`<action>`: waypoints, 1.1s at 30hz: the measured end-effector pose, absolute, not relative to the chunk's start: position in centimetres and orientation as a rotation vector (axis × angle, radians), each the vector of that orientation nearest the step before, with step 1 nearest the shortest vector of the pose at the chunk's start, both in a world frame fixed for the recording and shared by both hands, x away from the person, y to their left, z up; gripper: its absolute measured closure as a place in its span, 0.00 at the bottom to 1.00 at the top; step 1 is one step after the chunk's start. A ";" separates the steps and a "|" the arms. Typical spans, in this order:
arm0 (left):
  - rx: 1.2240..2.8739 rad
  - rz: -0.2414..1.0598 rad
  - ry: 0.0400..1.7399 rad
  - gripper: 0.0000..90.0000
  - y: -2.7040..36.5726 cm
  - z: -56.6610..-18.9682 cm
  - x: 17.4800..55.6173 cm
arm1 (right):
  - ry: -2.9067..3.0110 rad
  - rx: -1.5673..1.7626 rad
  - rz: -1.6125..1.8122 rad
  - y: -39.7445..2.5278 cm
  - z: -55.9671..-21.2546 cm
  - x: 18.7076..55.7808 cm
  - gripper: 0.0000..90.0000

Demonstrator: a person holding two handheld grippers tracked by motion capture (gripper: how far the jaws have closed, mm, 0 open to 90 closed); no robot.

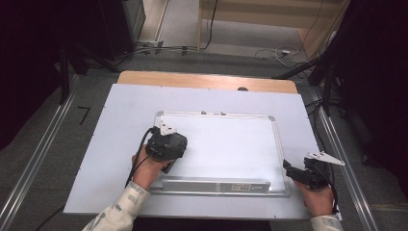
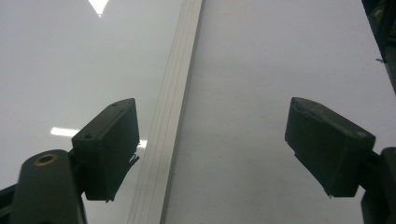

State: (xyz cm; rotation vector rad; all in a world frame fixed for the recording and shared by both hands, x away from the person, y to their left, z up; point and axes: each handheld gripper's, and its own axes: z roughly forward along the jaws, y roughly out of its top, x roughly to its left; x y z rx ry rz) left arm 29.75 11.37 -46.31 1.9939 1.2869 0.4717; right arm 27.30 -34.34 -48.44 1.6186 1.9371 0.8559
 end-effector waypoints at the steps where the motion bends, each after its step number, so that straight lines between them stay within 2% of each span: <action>1: 1.987 0.475 1.292 0.44 11.6 -46.2 29.7 | 1.937 1.618 0.857 -34.3 -48.4 27.3 0.18; 19: 1.851 0.542 1.443 0.44 14.1 -45.2 27.6 | 1.935 1.617 0.860 -34.3 -48.4 27.3 0.18; 23: 1.815 0.512 1.499 0.44 14.4 -45.8 27.0 | 1.939 1.610 0.861 -34.2 -48.4 27.4 0.18; 33: 1.704 0.555 1.577 0.44 12.5 -46.0 26.2 | 1.939 1.608 0.864 -34.0 -48.3 27.4 0.18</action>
